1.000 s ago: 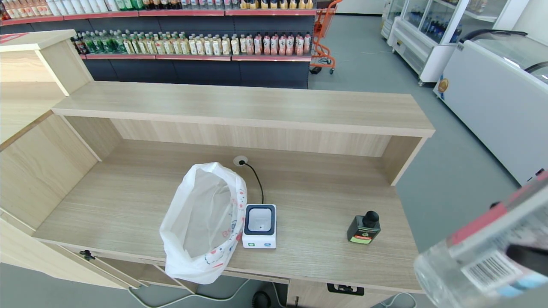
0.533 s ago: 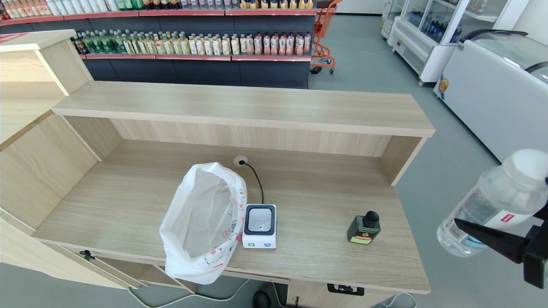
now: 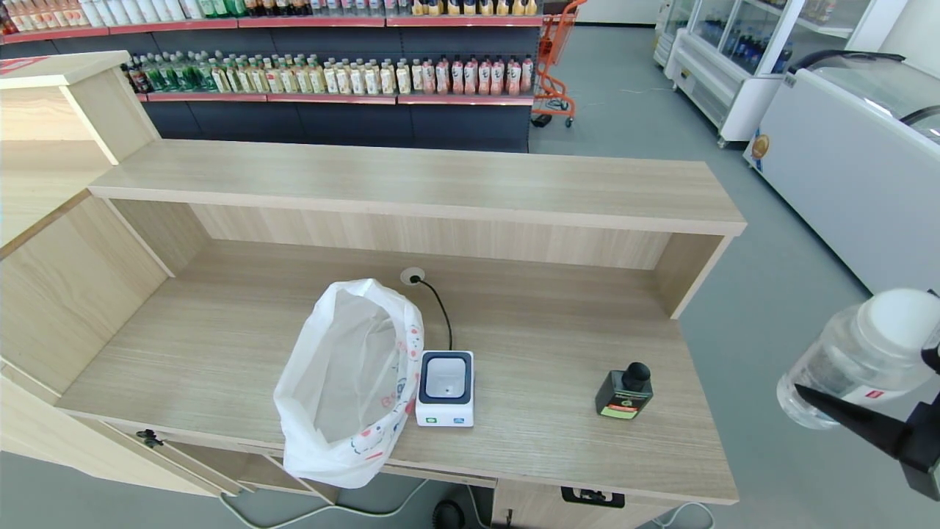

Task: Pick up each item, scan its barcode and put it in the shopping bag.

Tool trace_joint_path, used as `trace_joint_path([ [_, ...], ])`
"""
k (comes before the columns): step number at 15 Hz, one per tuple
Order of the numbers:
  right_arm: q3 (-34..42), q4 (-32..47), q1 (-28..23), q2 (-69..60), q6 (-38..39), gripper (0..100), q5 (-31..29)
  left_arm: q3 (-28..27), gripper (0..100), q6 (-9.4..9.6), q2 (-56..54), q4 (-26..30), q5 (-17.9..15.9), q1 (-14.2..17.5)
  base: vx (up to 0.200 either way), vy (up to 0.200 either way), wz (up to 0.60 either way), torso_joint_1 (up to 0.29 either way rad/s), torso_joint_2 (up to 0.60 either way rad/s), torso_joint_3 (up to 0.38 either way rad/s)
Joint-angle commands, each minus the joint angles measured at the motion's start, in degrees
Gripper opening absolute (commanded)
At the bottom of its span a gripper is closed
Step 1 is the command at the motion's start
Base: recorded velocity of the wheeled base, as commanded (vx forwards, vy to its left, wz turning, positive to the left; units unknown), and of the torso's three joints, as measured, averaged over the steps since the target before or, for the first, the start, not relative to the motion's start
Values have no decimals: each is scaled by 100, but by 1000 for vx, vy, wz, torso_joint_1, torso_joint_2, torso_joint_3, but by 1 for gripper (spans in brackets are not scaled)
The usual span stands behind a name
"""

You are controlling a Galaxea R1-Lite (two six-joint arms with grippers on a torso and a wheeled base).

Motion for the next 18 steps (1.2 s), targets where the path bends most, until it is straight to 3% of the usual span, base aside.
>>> trace_joint_path([
  [1,310,-491,-30,75,-126,0,23,5,0,1,6,2,1,0,0,0,0,0,0,0],
  [3,416,-825,-30,163,-196,0,32,5,0,1,6,2,1,0,0,0,0,0,0,0],
  [14,354,-860,-30,198,-249,0,32,-4,0,1,6,2,1,0,0,0,0,0,0,0],
  [18,345,-860,-13,303,-249,0,129,5,0,1,-2,2,1,0,0,200,0,0,1,1],
])
